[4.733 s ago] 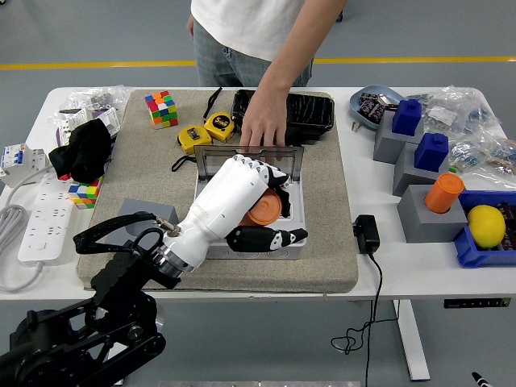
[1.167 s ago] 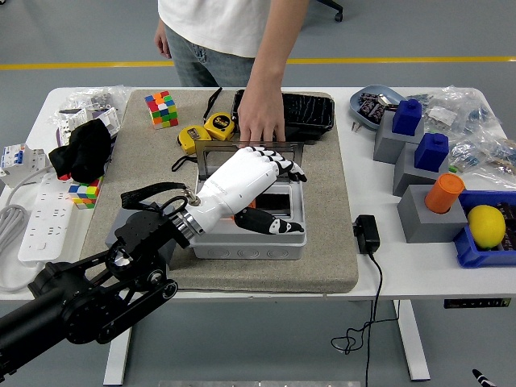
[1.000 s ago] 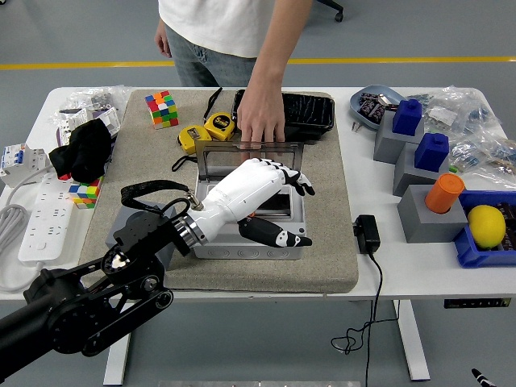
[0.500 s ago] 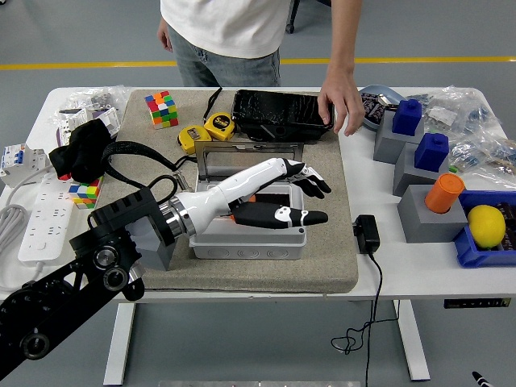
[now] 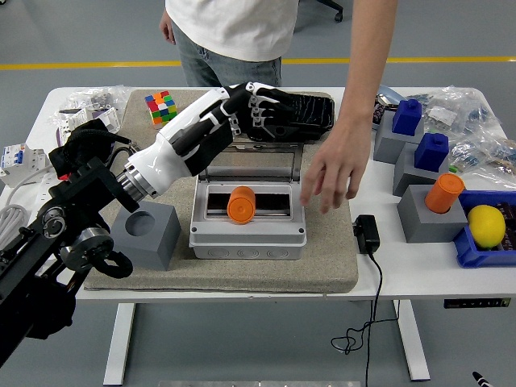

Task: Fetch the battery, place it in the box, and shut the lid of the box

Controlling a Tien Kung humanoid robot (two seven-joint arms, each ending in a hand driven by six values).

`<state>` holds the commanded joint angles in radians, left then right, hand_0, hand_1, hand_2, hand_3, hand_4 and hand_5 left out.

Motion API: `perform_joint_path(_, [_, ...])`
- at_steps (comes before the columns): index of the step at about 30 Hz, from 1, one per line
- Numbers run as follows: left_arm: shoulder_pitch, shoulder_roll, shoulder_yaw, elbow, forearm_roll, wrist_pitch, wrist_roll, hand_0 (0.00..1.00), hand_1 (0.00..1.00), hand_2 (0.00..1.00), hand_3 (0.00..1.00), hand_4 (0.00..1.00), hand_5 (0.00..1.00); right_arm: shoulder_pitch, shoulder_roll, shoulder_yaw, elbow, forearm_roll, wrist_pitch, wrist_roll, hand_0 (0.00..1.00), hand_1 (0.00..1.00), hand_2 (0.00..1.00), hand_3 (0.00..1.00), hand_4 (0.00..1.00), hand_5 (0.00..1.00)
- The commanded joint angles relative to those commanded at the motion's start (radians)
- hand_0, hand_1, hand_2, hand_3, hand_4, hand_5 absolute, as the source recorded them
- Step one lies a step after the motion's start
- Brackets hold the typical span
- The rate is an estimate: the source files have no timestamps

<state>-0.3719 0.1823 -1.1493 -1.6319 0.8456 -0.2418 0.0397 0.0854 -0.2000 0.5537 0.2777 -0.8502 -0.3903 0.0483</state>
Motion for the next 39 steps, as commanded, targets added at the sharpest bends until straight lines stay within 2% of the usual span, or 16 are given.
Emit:
perform_joint_path(1, [0.000,-0.001,-0.010,0.007,-0.022,0.005,-0.004,0.752,0.786,0.750,0.708,0.998,0.821,0.000,0.000,0.000,0.000,0.000,0.000,0.000,0.808,0.799,0.768,0.772,0.998,0.998])
perform_joint_path(2, [0.000,-0.001,-0.024,0.017,-0.042,0.016,-0.010,0.805,0.863,0.823,0.782,0.998,0.845,-0.001,0.001,0.002,0.001,-0.002,0.000,-0.001,0.808,0.798,0.768,0.772,0.998,0.998])
perform_joint_path(5, [-0.003,0.003,-0.051,0.040,-0.047,0.042,-0.021,0.805,0.863,0.823,0.782,0.998,0.845,0.000,0.002,0.005,0.001,-0.004,0.000,-0.002,0.808,0.798,0.768,0.772,0.998,0.998])
perform_joint_path(12, [-0.022,0.023,-0.091,0.112,0.026,0.073,-0.028,0.828,0.882,0.842,0.804,0.998,0.841,0.004,0.002,0.009,0.001,-0.004,0.000,-0.002,0.808,0.798,0.768,0.772,0.998,0.998])
perform_joint_path(15, [-0.025,0.027,-0.099,0.142,0.091,0.093,-0.027,0.826,0.883,0.841,0.803,0.998,0.841,0.003,0.001,0.009,0.000,-0.003,-0.001,-0.001,0.807,0.798,0.768,0.772,0.998,0.998])
perform_joint_path(19, [-0.033,0.036,-0.088,0.157,0.244,0.159,-0.023,0.826,0.883,0.841,0.803,0.998,0.841,0.003,0.001,0.009,0.000,-0.004,-0.001,-0.002,0.807,0.798,0.768,0.772,0.998,0.998])
perform_joint_path(20, [-0.036,0.039,-0.080,0.161,0.283,0.177,-0.021,0.831,0.877,0.833,0.800,0.998,0.946,0.003,0.001,0.010,0.001,-0.004,-0.001,-0.003,0.806,0.797,0.768,0.772,0.998,0.998])
perform_joint_path(24, [-0.045,0.049,-0.049,0.179,0.459,0.227,-0.017,0.831,0.877,0.833,0.800,0.998,0.946,0.004,0.002,0.012,0.002,-0.006,0.000,-0.003,0.806,0.797,0.768,0.772,0.998,0.998])
perform_joint_path(25, [-0.046,0.051,-0.044,0.181,0.498,0.232,-0.016,0.831,0.877,0.833,0.800,0.998,0.946,0.005,0.002,0.012,0.002,-0.007,0.000,-0.003,0.806,0.797,0.768,0.772,0.998,0.998])
perform_joint_path(26, [-0.046,0.053,-0.034,0.180,0.537,0.235,-0.013,0.844,0.876,0.828,0.788,0.998,0.998,0.005,0.002,0.013,0.002,-0.006,0.000,-0.003,0.807,0.797,0.767,0.772,0.998,0.998])
perform_joint_path(31, [-0.046,0.066,0.027,0.179,0.751,0.228,0.009,0.844,0.876,0.828,0.788,0.998,0.998,0.006,0.000,0.012,0.001,-0.006,-0.001,-0.003,0.807,0.797,0.767,0.772,0.998,0.998])
perform_joint_path(32, [-0.046,0.069,0.037,0.179,0.790,0.226,0.012,0.890,0.877,0.823,0.768,0.998,0.998,0.007,-0.001,0.012,0.001,-0.006,-0.001,-0.003,0.806,0.796,0.767,0.772,0.998,0.998])
perform_joint_path(39, [-0.044,0.087,0.096,0.180,1.081,0.208,0.031,0.914,0.889,0.822,0.765,0.998,0.998,0.005,-0.003,0.010,0.002,-0.005,-0.001,-0.002,0.806,0.795,0.768,0.771,0.998,0.998])
